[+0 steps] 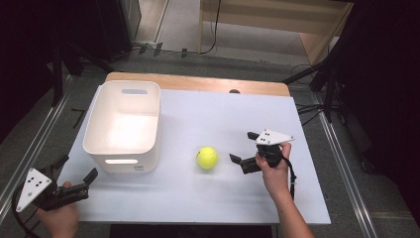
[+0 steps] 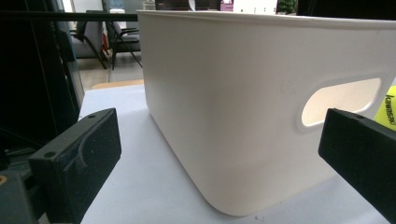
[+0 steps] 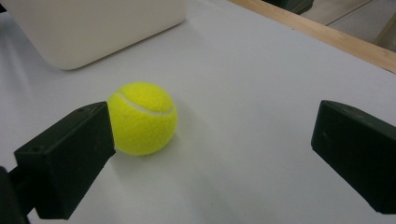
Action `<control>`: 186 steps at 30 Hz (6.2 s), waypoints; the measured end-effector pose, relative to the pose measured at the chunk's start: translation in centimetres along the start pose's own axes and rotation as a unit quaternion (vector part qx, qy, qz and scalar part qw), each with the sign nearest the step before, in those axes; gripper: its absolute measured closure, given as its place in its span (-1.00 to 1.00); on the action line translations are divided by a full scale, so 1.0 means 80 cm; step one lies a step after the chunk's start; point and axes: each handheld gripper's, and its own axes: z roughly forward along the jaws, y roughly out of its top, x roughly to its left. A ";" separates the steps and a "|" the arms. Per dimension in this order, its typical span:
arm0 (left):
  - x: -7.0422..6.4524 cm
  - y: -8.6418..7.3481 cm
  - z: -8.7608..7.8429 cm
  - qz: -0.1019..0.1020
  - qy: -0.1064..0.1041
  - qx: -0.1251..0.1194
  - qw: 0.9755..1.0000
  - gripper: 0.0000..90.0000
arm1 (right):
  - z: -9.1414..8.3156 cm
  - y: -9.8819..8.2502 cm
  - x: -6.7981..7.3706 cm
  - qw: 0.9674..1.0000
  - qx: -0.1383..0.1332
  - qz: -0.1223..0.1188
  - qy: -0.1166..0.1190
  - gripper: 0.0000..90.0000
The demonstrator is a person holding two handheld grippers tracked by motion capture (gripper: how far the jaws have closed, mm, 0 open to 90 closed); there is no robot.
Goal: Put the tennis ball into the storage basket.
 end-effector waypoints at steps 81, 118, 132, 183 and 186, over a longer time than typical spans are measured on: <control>0.000 0.000 0.001 -0.002 -0.001 0.000 1.000 -1.00 | 0.112 0.032 0.028 0.979 0.167 -0.038 0.108 -0.68; 0.000 0.000 0.001 -0.001 -0.001 0.001 1.000 -1.00 | 0.136 0.030 0.035 0.972 0.199 -0.037 0.116 -0.47; 0.000 0.000 0.001 -0.002 -0.002 0.001 1.000 -1.00 | 0.126 0.042 0.032 0.975 0.183 -0.034 0.121 -0.47; 0.000 0.000 0.001 -0.002 -0.003 -0.001 1.000 -1.00 | 0.120 0.105 0.040 0.977 0.150 -0.067 0.138 -0.46; 0.000 0.000 0.001 -0.002 -0.003 -0.001 1.000 -1.00 | 0.121 0.108 0.041 0.976 0.149 -0.071 0.140 -0.46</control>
